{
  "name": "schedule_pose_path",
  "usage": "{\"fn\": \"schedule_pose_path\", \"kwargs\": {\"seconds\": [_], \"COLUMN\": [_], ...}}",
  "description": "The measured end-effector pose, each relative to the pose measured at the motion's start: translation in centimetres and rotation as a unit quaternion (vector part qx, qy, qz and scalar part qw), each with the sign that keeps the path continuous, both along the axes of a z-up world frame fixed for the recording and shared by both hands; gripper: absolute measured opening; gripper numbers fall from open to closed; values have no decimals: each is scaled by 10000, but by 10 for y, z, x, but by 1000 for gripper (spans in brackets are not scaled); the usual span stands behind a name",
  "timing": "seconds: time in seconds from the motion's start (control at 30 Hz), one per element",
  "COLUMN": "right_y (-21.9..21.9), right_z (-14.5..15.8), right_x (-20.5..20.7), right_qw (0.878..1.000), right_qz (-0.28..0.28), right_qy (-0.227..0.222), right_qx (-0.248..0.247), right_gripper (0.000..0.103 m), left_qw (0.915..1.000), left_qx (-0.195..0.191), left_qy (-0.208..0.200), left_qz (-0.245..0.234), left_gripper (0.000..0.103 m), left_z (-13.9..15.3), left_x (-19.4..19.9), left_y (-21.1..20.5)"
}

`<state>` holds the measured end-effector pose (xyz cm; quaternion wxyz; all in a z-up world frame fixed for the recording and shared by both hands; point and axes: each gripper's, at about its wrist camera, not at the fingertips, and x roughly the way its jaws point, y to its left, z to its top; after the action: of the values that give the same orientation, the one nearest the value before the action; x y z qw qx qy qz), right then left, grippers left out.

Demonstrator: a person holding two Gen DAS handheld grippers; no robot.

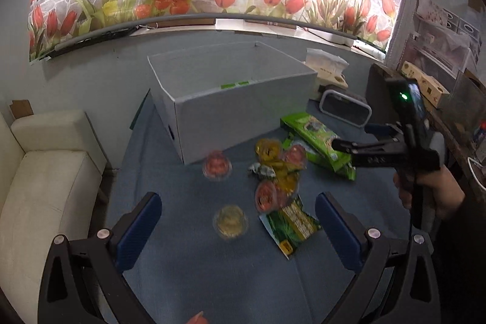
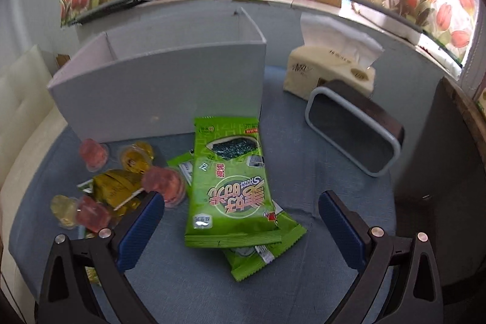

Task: Organize snacks
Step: 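Grasp the green seaweed bag with the right tool while the left tool grasps a yellow jelly cup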

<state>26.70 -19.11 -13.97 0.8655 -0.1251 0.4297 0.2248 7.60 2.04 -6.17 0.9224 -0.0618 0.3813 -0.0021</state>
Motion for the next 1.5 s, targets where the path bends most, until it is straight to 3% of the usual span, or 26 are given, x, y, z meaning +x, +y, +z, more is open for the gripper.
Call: {"fn": "schedule_pose_path", "kwargs": {"seconds": [0.2, 0.27, 0.3, 0.47, 0.67, 1.03, 1.17, 1.27, 1.5], "right_y": [21, 25, 26, 17, 2, -32, -40, -43, -54], "right_z": [-25, -34, -38, -36, -8, 45, 51, 50, 48], "right_x": [35, 45, 48, 51, 26, -77, -111, -126, -156], "right_qw": [9994, 9987, 9982, 9977, 9989, 9961, 9945, 9930, 9916], "right_qz": [124, 148, 165, 144, 225, 350, 372, 346, 221], "right_qy": [266, 422, 501, 659, 361, 3, -70, -70, 1], "right_qx": [-162, -261, -267, -11, 201, 806, 975, 1123, 1276], "right_gripper": [102, 91, 71, 71, 71, 71, 71, 71, 71], "left_qw": [9994, 9990, 9989, 9982, 9982, 9971, 9941, 9924, 9931], "left_qx": [-254, -311, -328, -416, -359, 58, 307, 177, -152], "left_qy": [247, 326, 325, 439, 476, 761, 1042, 1213, 1142], "left_qz": [-57, -65, -54, -6, -34, -16, -80, -130, -208], "left_gripper": [103, 103, 103, 103, 103, 102, 71, 43, 38], "left_z": [-17, -20, -21, -29, -41, -75, -94, -105, -104], "left_x": [-31, -34, -34, -31, -14, 38, 56, 61, 58], "left_y": [-10, -8, -7, -2, 4, 14, 10, 12, 18]}}
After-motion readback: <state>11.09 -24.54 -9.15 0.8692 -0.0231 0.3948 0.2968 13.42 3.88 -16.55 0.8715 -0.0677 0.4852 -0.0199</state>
